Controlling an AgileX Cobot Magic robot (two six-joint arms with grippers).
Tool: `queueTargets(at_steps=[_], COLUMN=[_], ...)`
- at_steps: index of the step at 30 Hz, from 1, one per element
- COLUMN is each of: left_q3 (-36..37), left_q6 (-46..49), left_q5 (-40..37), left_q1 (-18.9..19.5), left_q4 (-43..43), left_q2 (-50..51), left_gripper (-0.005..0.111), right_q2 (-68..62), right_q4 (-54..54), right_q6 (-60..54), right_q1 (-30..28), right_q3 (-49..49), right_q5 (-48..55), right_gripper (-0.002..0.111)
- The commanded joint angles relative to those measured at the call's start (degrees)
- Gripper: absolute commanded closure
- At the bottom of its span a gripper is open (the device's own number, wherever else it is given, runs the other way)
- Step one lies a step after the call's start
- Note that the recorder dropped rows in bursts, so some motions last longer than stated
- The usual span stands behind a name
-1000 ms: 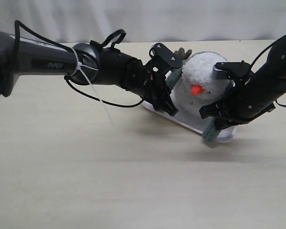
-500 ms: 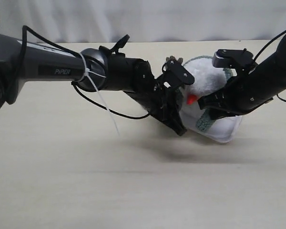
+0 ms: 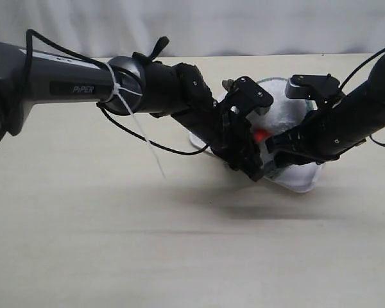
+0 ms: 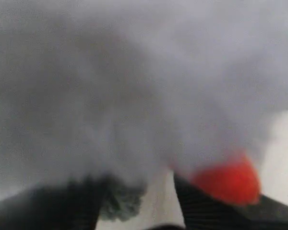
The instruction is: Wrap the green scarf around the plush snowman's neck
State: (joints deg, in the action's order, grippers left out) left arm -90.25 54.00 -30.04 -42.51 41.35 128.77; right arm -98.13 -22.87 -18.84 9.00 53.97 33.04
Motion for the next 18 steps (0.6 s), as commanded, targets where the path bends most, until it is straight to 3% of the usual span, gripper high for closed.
queueTargets(at_steps=[1, 10, 18], left_q3=[-0.31, -0.31, -0.53], left_q6=[-1.52, -1.77, -1.77], left_q5=[-3.18, -8.83, -7.55], left_q1=[2.46, 7.78, 7.81], left_q4=[-2.20, -0.28, 3.50], left_q2=[-0.39, -3.14, -5.01], left_gripper=[0.049, 0.049, 0.049], right_q2=[0.97, 6.80, 9.91], right_q4=[-0.44, -0.44, 4.58], right_q6=[-0.47, 0.06, 0.75], right_q1=[-0.21, -0.21, -0.21], right_q3=[-0.05, 2.80, 4.43], right_q5=[0.14, 10.91, 17.71], right_gripper=[0.053, 0.052, 0.052])
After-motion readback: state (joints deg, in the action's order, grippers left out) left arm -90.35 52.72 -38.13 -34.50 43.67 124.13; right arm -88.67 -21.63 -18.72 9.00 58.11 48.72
